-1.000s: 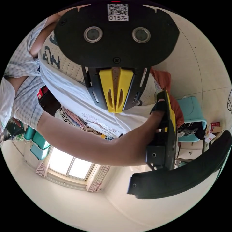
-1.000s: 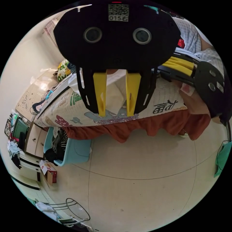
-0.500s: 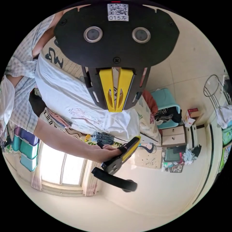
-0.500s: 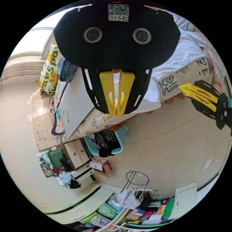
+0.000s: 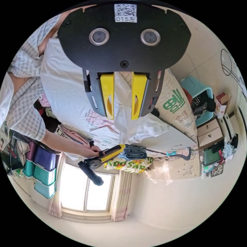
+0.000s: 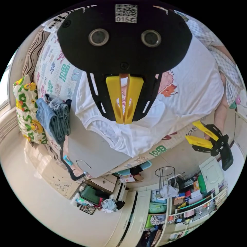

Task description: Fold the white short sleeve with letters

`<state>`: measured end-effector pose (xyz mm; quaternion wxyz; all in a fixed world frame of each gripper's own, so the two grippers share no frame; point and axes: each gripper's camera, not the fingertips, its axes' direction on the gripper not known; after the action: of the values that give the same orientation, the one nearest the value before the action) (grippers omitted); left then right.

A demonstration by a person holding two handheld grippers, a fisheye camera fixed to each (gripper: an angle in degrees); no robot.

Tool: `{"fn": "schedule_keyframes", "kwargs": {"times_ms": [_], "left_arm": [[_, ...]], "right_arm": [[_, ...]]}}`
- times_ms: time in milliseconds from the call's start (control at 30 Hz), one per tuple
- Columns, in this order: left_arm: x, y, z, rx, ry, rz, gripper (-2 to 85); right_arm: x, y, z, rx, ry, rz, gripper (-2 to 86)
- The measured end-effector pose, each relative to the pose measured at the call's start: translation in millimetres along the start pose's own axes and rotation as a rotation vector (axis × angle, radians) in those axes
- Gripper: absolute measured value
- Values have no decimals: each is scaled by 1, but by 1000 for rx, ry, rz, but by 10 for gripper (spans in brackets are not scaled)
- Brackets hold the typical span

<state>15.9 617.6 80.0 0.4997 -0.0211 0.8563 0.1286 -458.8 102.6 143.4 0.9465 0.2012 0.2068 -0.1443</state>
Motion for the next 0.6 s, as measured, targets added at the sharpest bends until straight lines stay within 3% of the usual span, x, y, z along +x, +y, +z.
{"fn": "schedule_keyframes", "kwargs": {"times_ms": [100,200,267,467,533,600], "left_arm": [[20,-39,39,-131,6,104,93],[39,-65,77,-254,-102,213,69],[39,-72,96,-336,-60,241,35],[33,-77,42,-120,49,239,4],[32,-76,38,-131,83,243,8],[33,-74,49,-194,85,247,18]], "right_arm": [[20,3,-5,-10,-86,64,-10],[25,-5,-19,-13,-110,68,-10],[25,-11,-30,-11,-106,58,-10],[33,-28,-97,62,-160,68,-9],[40,-29,-115,91,-85,107,-8],[49,-35,-115,-16,-36,120,-3]]}}
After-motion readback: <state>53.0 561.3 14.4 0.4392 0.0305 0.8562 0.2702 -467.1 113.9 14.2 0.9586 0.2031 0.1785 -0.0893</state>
